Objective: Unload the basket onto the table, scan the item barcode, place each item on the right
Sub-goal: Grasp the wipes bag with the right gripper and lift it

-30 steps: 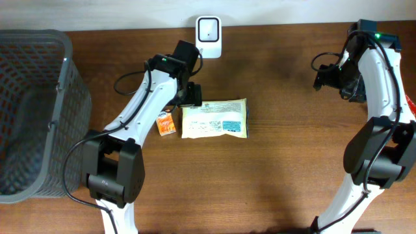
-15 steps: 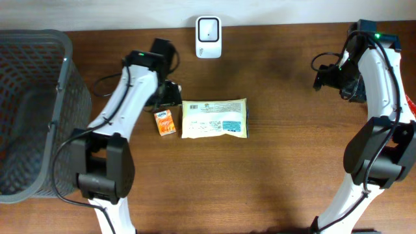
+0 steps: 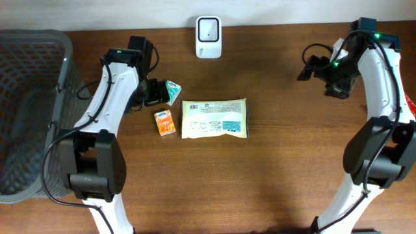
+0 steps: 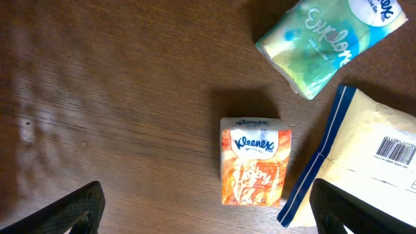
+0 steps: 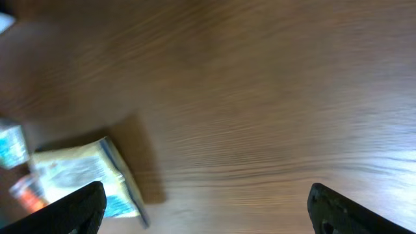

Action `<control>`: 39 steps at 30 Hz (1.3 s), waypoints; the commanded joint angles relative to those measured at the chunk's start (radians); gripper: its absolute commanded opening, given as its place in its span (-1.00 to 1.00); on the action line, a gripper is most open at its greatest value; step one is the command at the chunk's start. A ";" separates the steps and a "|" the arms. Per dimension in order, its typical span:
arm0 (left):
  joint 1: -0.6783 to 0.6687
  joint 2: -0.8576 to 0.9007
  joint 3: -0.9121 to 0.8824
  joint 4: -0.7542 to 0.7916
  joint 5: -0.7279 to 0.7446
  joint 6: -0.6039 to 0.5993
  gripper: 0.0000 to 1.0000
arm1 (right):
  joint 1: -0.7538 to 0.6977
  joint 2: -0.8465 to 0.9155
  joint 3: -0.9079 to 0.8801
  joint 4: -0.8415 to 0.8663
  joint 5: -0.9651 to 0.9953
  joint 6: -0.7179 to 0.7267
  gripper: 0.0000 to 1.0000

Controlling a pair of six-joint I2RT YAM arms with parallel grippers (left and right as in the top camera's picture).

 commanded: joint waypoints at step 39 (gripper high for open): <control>0.000 -0.012 0.002 -0.003 0.011 -0.002 0.98 | 0.399 -0.209 -0.042 0.079 0.507 -0.054 -0.92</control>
